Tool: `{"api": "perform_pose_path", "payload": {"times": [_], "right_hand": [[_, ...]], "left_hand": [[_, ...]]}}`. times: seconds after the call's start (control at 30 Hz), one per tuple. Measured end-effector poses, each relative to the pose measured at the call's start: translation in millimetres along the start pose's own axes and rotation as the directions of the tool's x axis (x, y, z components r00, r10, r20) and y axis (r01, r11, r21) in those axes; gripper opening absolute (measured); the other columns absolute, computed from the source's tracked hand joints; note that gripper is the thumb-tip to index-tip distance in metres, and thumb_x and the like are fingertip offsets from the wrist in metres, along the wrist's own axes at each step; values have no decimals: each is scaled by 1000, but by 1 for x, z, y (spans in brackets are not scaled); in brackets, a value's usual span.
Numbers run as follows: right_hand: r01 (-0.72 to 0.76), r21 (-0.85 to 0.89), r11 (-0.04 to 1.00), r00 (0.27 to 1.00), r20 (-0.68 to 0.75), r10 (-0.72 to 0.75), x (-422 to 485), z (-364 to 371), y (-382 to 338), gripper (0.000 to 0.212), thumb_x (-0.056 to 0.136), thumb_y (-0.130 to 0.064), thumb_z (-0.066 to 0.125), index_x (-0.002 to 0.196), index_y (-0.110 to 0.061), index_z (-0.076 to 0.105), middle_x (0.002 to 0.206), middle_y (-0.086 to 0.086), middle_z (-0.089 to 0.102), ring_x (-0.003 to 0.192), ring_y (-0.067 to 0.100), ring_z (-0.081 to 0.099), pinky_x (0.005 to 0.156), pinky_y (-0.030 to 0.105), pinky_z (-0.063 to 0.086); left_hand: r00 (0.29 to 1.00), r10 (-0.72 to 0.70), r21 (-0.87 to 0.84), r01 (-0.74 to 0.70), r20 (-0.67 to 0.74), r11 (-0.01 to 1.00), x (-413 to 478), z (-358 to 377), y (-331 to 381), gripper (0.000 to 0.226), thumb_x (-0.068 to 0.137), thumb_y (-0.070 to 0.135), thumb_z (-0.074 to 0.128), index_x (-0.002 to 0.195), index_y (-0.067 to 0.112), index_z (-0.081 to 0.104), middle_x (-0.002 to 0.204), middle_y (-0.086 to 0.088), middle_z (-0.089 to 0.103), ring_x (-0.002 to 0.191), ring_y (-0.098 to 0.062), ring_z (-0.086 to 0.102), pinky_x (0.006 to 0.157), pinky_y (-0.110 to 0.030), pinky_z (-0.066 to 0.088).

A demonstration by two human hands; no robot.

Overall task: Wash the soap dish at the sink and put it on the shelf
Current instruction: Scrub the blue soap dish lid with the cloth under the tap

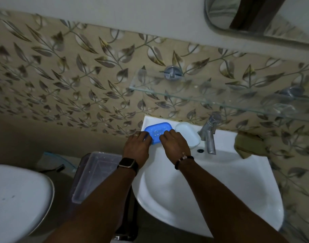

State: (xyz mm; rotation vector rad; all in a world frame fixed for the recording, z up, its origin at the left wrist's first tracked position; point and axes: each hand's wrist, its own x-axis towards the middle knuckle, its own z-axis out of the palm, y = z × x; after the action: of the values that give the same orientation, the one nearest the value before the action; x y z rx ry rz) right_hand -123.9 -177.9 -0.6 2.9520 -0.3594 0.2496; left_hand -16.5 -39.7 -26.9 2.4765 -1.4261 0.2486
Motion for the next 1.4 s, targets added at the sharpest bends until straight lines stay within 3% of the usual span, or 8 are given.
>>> {"api": "perform_pose_path", "payload": {"times": [0.3, 0.4, 0.5, 0.6, 0.93, 1.07, 1.23, 1.4], "right_hand": [[13, -7, 1000, 986, -164, -14, -43, -40, 3, 18, 73, -1, 69, 84, -14, 63, 78, 5, 60, 74, 26, 58, 57, 36, 44], [-16, -21, 1000, 983, -186, 12, -76, -42, 12, 15, 76, 0, 65, 82, -13, 64, 78, 6, 61, 74, 27, 60, 57, 37, 46], [-95, -8, 995, 979, -182, 92, -116, -44, 24, 20, 77, 1, 51, 83, -13, 64, 79, 8, 62, 75, 30, 61, 58, 39, 48], [-120, -24, 992, 976, -186, 114, -152, -49, 39, 16, 75, -3, 57, 82, -14, 64, 79, 6, 62, 74, 29, 60, 57, 38, 45], [-70, -34, 997, 973, -224, 61, -210, -40, 73, 23, 86, -2, 44, 88, -15, 63, 85, 5, 61, 77, 28, 57, 58, 38, 42], [-59, -20, 998, 956, -289, 50, -229, -16, 88, 23, 85, -4, 62, 106, -13, 65, 105, 11, 66, 92, 31, 59, 68, 39, 47], [-238, 20, 971, 872, -436, 223, -233, -8, 138, 35, 94, -19, 63, 129, -14, 60, 124, 15, 62, 112, 34, 56, 88, 45, 46], [-448, 50, 893, 854, -271, 443, -204, -21, 204, 51, 80, -22, 80, 127, -10, 64, 127, 19, 65, 112, 41, 63, 95, 49, 48]], "left_hand": [[971, -215, -502, 135, -105, 854, -18, -29, 21, 15, 93, 29, 67, 100, 16, 68, 127, -13, 59, 96, -27, 66, 73, -33, 52], [934, -358, -719, 260, 16, 645, -17, -27, 49, 9, 92, 28, 68, 98, 22, 65, 85, -4, 72, 77, -25, 70, 71, -35, 54], [874, -406, -860, 405, 266, 309, -17, -22, 84, 22, 89, 23, 73, 107, 22, 60, 92, -3, 71, 78, -23, 72, 68, -30, 61], [826, -295, -854, 518, 481, 57, -12, -15, 117, 28, 88, 10, 74, 113, 4, 63, 103, -24, 72, 96, -42, 71, 81, -55, 61], [799, -37, -782, 577, 601, -236, -32, -15, 162, 18, 91, 21, 72, 96, 4, 75, 92, -17, 79, 79, -29, 78, 63, -31, 61], [785, -58, -772, 587, 616, -245, -37, -10, 172, 18, 92, 22, 71, 95, 5, 76, 95, -17, 79, 83, -28, 77, 65, -31, 61], [764, -126, -764, 589, 633, -263, -41, -5, 183, 17, 94, 22, 67, 94, 7, 77, 92, -13, 80, 80, -25, 78, 64, -31, 61], [753, -140, -758, 601, 643, -252, -46, -8, 188, 25, 94, 28, 65, 101, 7, 77, 96, -13, 80, 83, -24, 77, 65, -30, 61]]}}
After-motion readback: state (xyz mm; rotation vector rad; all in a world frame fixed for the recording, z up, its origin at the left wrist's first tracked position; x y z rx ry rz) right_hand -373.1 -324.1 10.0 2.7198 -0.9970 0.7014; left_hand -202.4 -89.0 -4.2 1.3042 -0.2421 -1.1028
